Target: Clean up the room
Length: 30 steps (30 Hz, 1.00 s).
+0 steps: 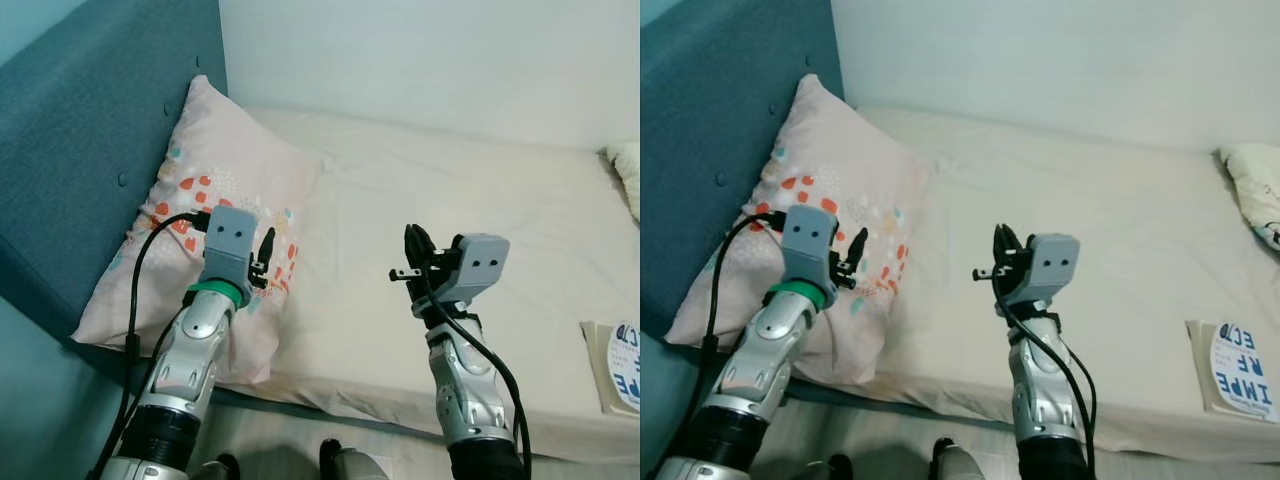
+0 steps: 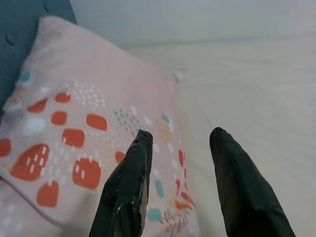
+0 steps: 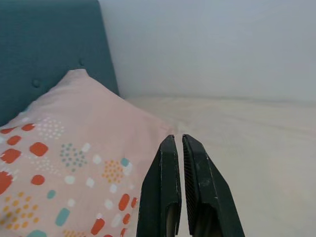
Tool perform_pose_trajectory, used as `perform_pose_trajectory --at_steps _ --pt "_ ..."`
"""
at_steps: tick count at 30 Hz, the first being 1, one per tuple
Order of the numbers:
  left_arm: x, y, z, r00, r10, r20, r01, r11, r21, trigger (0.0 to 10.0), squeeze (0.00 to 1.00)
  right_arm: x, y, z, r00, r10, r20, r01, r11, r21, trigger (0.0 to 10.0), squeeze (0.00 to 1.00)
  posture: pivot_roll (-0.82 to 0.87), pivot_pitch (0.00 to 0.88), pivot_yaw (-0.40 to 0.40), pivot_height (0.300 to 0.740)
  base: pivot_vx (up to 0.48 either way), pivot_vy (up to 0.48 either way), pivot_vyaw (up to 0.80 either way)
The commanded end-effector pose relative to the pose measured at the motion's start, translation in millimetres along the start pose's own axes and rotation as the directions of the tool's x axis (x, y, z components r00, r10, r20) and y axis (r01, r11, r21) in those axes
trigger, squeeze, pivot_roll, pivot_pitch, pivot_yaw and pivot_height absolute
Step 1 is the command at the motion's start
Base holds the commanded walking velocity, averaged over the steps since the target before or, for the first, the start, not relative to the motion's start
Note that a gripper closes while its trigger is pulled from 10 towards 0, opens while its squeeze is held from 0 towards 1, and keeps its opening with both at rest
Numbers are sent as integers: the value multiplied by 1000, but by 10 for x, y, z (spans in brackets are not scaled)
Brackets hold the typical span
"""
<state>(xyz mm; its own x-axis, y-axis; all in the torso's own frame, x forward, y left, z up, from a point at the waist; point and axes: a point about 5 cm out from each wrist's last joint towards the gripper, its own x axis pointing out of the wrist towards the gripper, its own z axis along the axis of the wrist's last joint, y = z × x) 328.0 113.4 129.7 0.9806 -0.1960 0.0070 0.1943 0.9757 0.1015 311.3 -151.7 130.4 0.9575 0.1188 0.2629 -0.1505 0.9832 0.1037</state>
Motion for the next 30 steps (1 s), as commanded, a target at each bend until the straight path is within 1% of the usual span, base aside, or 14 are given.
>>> perform_pose_trajectory --at_steps 1,3,6,8,9,12,13,15,19,20,25,27,30 --pt "0 -27 -69 999 -15 -32 15 1000 -8 10000 0 -42 -64 -59 999 -38 -28 39 999 6 10000 0 -169 37 14 740 0 0 0" --pt "10 -34 -68 999 -23 -36 22 1000 -14 10000 0 -43 -67 -60 999 -44 -27 44 999 6 10000 0 -171 39 17 740 0 0 0" --pt "32 -56 -71 997 -51 -65 48 998 -51 10000 0 -57 -40 -83 998 -48 -39 48 999 10 10000 0 -185 44 20 740 0 0 0" --pt "36 -60 -72 996 -56 -72 52 997 -61 10000 0 -63 -35 -94 998 -49 -48 49 999 13 10000 0 -185 44 19 740 0 0 0" --pt "40 -69 -70 995 -63 -75 58 996 -71 10000 0 -74 -43 -109 997 -56 -56 58 998 30 10000 0 -183 45 20 740 0 0 -800" --pt "44 -83 -64 995 -70 -77 64 995 -79 10000 0 -82 -57 -117 996 -59 -61 62 998 34 10000 0 -180 48 21 740 0 0 -792" --pt "48 -116 -53 993 -90 -78 83 992 -95 10000 0 -86 -84 -117 996 -64 -61 66 997 32 10000 0 -178 49 21 740 0 0 -788" --pt "47 -143 -41 992 -106 -74 99 990 -96 10000 0 -74 -104 -105 996 -68 -58 69 997 25 10000 0 -178 51 19 740 0 0 -788" --pt "49 -148 -29 993 -104 -64 98 991 -95 10000 0 -62 -113 -93 996 -70 -55 71 997 24 10000 0 -178 52 18 740 0 0 -788" --pt "58 -137 -4 994 -95 -48 89 989 -116 10000 0 -44 -116 -84 996 -70 -53 71 997 23 10000 0 -175 51 19 740 0 0 -788" --pt "71 -126 41 996 -89 -27 84 984 -154 10000 0 1 -130 -59 997 -69 -44 69 997 20 10000 0 -172 43 26 740 0 0 -786" --pt "71 -126 48 995 -94 -26 89 984 -156 10000 0 18 -133 -49 997 -69 -41 70 997 19 10000 0 -175 42 29 740 0 0 -781" --pt "89 -134 50 994 -104 -29 100 987 -128 10000 0 60 -142 -9 997 -77 -30 78 997 21 10000 0 -182 57 23 740 0 0 -783"
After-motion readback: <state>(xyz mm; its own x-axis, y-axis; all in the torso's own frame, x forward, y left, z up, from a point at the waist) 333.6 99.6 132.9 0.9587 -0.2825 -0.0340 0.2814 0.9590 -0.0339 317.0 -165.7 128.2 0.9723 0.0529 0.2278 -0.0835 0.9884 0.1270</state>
